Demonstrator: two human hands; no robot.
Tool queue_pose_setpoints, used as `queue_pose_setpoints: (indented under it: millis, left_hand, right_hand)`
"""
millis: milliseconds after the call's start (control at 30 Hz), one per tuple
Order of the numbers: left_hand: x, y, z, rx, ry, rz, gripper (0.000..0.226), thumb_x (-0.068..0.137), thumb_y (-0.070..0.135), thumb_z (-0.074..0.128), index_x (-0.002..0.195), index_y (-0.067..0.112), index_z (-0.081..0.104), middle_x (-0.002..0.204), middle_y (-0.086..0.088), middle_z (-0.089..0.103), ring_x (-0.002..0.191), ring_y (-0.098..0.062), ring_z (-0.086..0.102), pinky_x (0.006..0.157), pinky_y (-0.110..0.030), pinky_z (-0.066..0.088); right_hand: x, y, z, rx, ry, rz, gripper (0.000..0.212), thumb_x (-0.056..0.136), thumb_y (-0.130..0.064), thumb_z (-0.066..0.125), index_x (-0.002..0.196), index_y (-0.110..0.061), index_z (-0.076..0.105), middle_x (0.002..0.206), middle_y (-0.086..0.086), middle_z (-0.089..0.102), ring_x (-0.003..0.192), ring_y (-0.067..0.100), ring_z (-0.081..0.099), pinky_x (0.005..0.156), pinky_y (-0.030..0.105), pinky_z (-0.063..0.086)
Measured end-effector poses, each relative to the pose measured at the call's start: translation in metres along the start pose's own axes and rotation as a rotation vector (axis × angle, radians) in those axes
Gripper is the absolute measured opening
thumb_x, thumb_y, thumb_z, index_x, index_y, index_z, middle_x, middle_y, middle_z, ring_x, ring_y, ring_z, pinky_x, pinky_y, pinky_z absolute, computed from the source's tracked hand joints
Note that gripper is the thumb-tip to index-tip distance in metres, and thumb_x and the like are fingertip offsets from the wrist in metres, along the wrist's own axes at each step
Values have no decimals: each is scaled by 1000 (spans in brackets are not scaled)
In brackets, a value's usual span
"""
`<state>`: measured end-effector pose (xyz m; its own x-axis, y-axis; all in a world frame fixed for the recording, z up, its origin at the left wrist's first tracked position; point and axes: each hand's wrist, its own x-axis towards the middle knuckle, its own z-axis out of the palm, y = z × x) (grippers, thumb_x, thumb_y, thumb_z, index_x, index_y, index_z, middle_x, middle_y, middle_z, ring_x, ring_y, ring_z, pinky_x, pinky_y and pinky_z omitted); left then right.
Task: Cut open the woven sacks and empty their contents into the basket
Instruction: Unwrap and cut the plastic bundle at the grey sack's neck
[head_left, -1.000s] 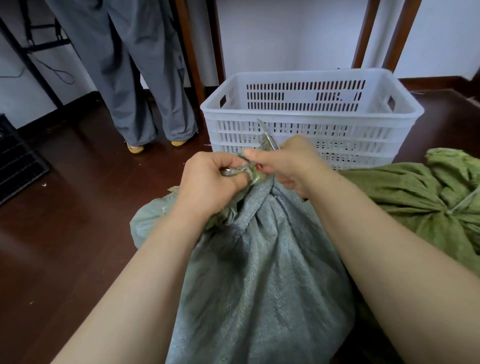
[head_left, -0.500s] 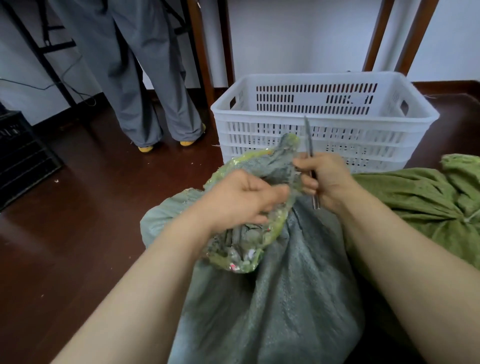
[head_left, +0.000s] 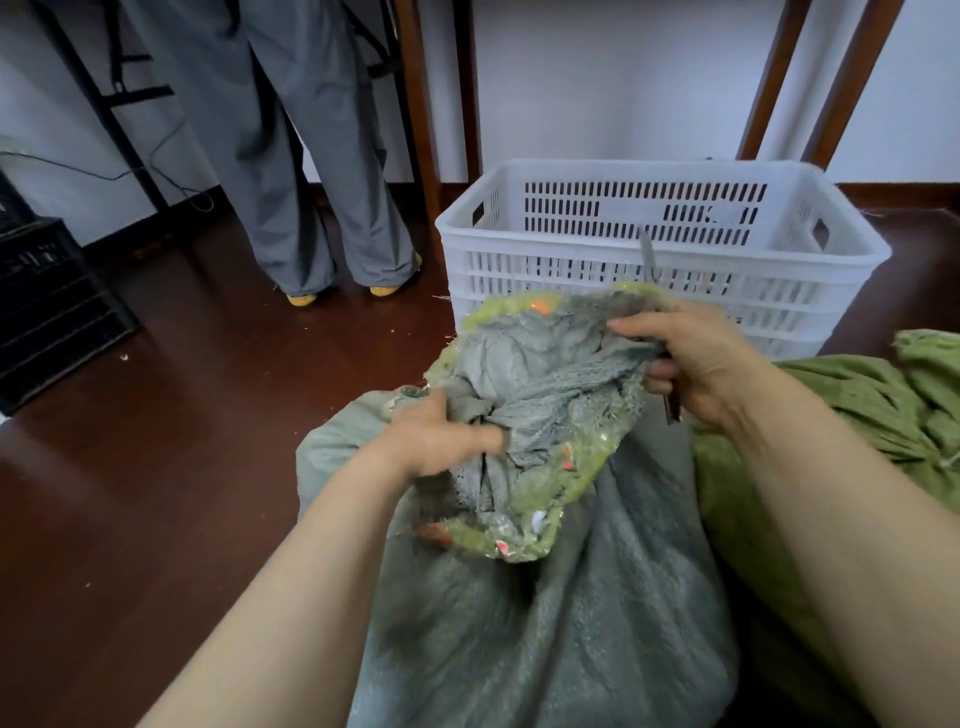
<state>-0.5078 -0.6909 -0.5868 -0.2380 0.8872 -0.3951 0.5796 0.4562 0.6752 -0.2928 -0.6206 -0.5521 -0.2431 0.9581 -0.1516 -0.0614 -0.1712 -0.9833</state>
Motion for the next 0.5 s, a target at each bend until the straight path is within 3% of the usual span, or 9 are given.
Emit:
queue_pose_setpoints:
  millis: [67,133,200,267,333,367,400,433,500]
  left_hand:
    - [0,4,-5,-187,179,77,80,80,42,64,147,12,32,148,-7,39,130,-22,40,105,-31,33]
    - [-2,10,-11,-46,483,239,81,79,41,58,150,21,26,157,-4,25,141,-23,26,114,-38,22]
    - [-7,20,-16,65,618,474,85,74,39,57,151,31,21,159,4,15,147,-16,8,115,-38,8]
    - [-9,30,-18,112,564,645,69,73,42,64,139,34,46,147,7,41,142,-13,24,116,-38,1]
    - [-9,35,-17,95,463,715,29,79,44,69,102,26,69,103,6,66,107,-12,55,113,-39,15]
    - [-9,36,-18,8,365,737,27,79,42,71,85,16,68,80,0,63,82,-16,57,99,-38,33]
    - [-11,35,-18,-114,251,729,31,80,37,72,78,8,64,69,-6,53,66,-18,49,78,-32,41]
    - [-15,37,-18,-209,171,709,32,83,31,72,78,1,62,67,-10,46,59,-19,40,62,-27,38]
    - [-21,39,-22,-270,155,665,37,88,25,66,84,-12,59,64,-9,40,53,-16,33,49,-19,30]
  right_hand:
    - [0,-3,-3,117,-87,26,18,83,-2,49,71,-14,43,49,-5,40,32,5,24,34,16,17]
    - [-5,-8,0,132,-196,39,18,73,-3,48,66,-15,37,48,-5,37,32,6,23,35,15,17]
    - [-10,-12,6,121,-255,34,16,67,-4,45,59,-16,39,45,-5,37,29,5,23,33,12,17]
    - [-14,-17,9,136,-271,22,27,72,-1,37,52,-17,43,43,-6,37,27,3,23,33,10,17]
    - [-15,-22,12,155,-220,4,31,77,0,33,54,-18,44,42,-7,38,26,3,22,34,9,16]
    - [-13,-23,11,139,-148,2,27,79,-2,36,58,-17,43,42,-7,38,27,3,21,35,9,15]
    - [-12,-24,9,92,-55,1,22,81,-3,42,62,-16,43,43,-6,38,28,4,20,35,10,15]
    - [-10,-24,7,12,41,-2,20,81,-4,52,65,-15,44,43,-6,39,29,5,20,35,11,15]
    - [-12,-24,6,-195,172,-33,18,78,-8,71,75,-11,54,49,-5,43,30,5,24,33,14,18]
